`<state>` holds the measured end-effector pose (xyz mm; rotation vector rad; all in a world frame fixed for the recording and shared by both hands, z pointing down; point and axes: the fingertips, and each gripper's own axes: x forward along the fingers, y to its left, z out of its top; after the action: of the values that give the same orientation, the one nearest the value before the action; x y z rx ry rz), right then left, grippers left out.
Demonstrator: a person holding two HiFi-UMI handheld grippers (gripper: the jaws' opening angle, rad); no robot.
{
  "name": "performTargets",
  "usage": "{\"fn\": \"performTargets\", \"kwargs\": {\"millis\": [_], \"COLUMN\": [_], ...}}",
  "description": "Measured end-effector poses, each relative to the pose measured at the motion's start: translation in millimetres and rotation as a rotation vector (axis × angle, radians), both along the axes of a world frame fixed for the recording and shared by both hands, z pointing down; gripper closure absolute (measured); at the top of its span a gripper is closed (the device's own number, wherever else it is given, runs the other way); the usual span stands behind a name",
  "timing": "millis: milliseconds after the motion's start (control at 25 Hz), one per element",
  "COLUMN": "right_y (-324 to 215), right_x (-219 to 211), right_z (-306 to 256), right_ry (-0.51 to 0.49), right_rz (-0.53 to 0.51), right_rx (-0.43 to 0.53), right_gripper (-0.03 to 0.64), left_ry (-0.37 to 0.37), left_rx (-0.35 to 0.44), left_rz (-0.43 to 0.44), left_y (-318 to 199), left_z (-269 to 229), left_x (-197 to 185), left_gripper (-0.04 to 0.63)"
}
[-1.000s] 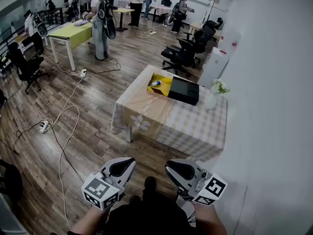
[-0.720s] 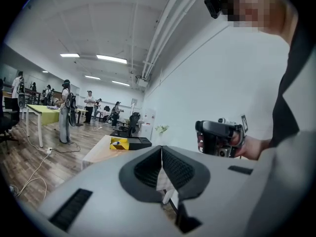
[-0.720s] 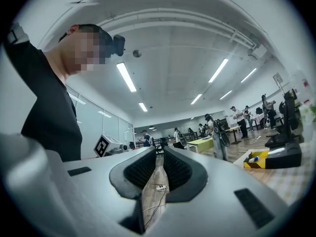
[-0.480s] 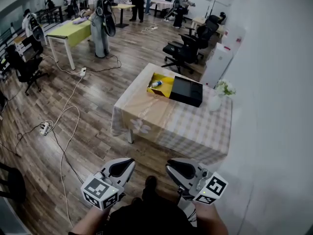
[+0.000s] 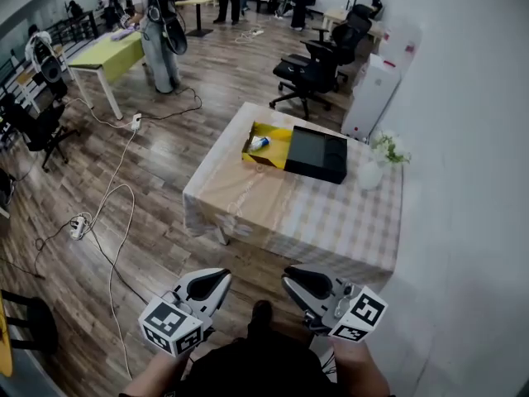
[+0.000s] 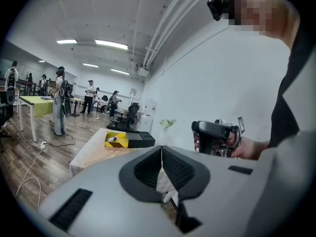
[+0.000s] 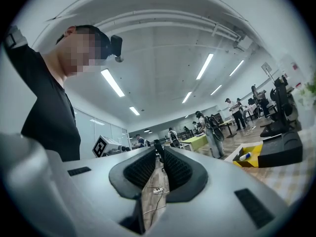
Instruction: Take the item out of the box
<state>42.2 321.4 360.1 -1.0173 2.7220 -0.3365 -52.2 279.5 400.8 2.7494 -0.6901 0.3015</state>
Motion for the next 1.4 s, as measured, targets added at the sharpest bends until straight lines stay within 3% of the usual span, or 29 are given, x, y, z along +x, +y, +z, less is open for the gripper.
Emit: {"fn": "performTargets", "kwargs": {"millis": [680, 1080, 1400], "right_y": [-69, -104, -172], "right_x": [58, 75, 75], "right_z": [-29, -6, -3], "right_ry": [-0.05, -0.03, 0.02], "right_rz": [-0.074, -0.049, 0.001], "right_rx": [0.092, 0.052, 0.025], "right_gripper": [0.575, 0.577, 0.577], "left_ry": [-0.007, 0.021, 0.07], "left_rx": [0.079, 0.063, 0.063], "left_rz": [-0.073, -0.031, 0.009], "left_y": [-69, -108, -179], "left_z": [-37, -21, -18], "left_x": [53, 80, 77], "left_gripper": [0.58, 0.58, 0.58]}}
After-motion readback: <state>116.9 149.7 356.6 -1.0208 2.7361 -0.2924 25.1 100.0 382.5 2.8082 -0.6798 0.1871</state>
